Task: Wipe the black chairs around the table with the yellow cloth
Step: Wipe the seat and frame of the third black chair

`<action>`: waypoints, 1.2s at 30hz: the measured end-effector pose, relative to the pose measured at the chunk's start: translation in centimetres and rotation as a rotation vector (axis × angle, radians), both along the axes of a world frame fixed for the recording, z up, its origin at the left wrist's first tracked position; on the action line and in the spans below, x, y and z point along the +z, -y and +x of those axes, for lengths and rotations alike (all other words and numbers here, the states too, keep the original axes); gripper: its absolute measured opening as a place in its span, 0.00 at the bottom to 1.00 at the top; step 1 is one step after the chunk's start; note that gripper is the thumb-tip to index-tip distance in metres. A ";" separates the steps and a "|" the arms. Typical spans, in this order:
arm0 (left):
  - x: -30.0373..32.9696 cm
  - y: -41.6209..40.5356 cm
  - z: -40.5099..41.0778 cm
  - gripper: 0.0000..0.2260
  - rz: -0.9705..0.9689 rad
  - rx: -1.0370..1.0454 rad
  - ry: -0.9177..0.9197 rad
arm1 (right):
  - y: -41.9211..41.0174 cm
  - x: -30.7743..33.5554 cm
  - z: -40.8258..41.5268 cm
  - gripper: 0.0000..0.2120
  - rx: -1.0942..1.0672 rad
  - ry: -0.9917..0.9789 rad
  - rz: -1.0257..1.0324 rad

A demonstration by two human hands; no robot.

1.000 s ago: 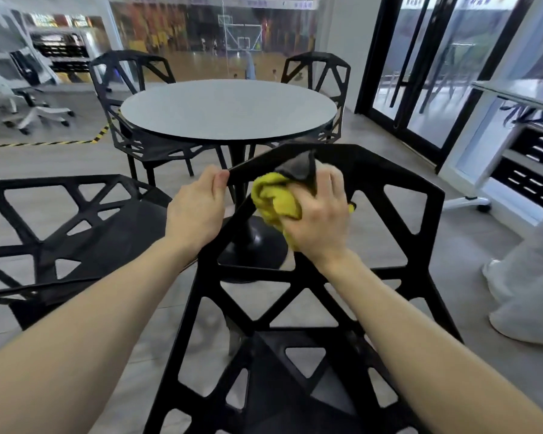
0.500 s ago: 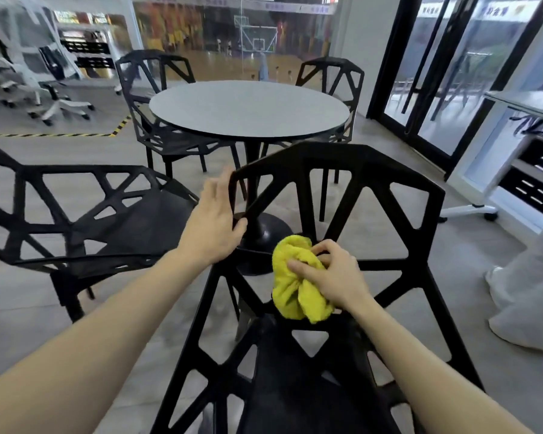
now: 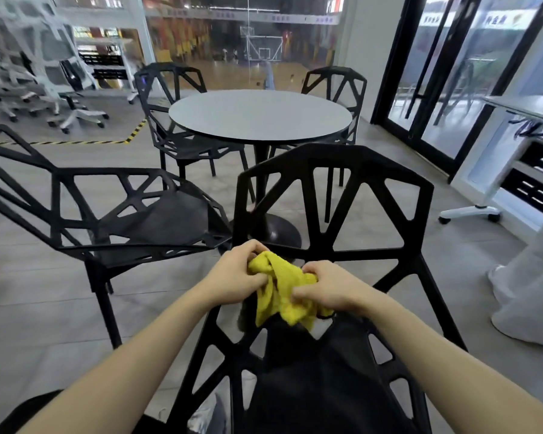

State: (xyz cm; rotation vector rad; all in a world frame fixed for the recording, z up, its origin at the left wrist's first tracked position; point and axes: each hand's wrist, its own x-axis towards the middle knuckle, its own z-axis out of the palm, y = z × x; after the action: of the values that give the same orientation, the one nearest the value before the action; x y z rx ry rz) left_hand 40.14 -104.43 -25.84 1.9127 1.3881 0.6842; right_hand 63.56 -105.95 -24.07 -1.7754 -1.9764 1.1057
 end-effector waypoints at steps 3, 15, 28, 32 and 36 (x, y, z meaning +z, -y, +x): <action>0.9 0.4 0.3 0.16 -0.079 -0.038 0.070 | 0.1 0.7 0.8 0.06 -0.054 0.112 0.222; 0.1 2.9 2.8 0.12 -0.389 0.232 0.487 | 2.1 1.5 2.9 0.25 -0.025 -0.200 0.057; 1.2 4.0 3.1 0.22 -0.370 -0.077 0.490 | 5.1 -1.8 5.1 0.39 -0.319 -0.151 0.469; 3.1 2.8 3.1 0.20 -0.355 -0.230 0.370 | 4.8 -3.0 1.5 0.44 -0.148 -0.483 0.071; 4.2 -0.1 0.7 0.15 -0.080 -0.202 0.038 | 2.9 -4.2 -1.1 0.26 -0.352 -0.475 0.014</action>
State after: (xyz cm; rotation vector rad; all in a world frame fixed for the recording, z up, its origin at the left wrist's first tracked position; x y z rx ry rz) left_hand 40.88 -104.35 -21.63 1.9334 1.1613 0.5557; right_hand 62.49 -108.84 -28.25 -1.5836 -1.3355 1.2397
